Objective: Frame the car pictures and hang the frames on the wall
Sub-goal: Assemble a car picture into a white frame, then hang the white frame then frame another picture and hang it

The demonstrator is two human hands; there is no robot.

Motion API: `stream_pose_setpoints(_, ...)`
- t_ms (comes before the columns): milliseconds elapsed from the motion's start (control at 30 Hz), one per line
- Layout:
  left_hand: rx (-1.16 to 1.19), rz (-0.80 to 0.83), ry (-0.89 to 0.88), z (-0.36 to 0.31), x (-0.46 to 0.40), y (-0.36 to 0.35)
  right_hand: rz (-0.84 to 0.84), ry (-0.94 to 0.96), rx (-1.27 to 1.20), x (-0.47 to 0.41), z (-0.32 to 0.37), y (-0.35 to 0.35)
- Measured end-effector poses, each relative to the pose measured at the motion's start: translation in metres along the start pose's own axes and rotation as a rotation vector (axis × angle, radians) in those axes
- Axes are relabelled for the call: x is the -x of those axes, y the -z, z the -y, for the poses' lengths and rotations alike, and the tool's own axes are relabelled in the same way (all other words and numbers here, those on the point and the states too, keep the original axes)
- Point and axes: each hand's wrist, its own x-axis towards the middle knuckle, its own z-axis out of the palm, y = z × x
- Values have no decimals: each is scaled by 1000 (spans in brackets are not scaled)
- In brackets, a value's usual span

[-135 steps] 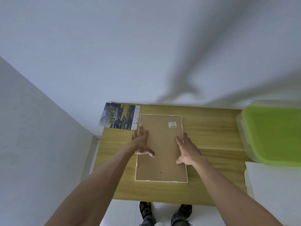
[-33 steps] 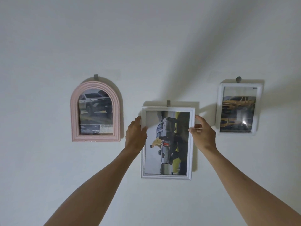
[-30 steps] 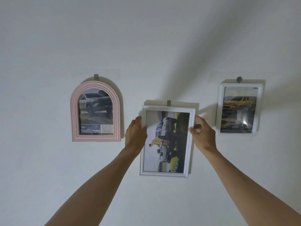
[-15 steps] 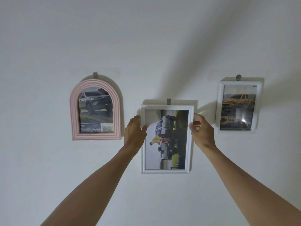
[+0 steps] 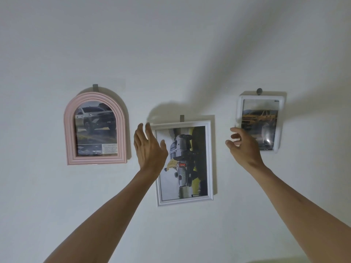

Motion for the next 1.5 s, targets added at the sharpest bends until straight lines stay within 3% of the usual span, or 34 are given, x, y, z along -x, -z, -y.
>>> stream_pose_setpoints(167, 79, -48, -121, -46, -1, -16, -95, 17, 5, -12, -18, 41)
stream_pose_setpoints(467, 163, 118, -259, -149, 12, -65, -242, -66, 63, -49, -74, 108)
stream_pose_setpoints(700, 350, 317, 49, -205, 13, -101, -79, -202, -54, -71, -106, 132)
stream_pose_setpoints(1100, 471, 361, 329, -234, 19, -128, 24, -195, -142, -83, -113, 127)
stream_pose_setpoints(1500, 487, 361, 308, -236, 28, -104, 7, -160, -199, -73, -118, 135)
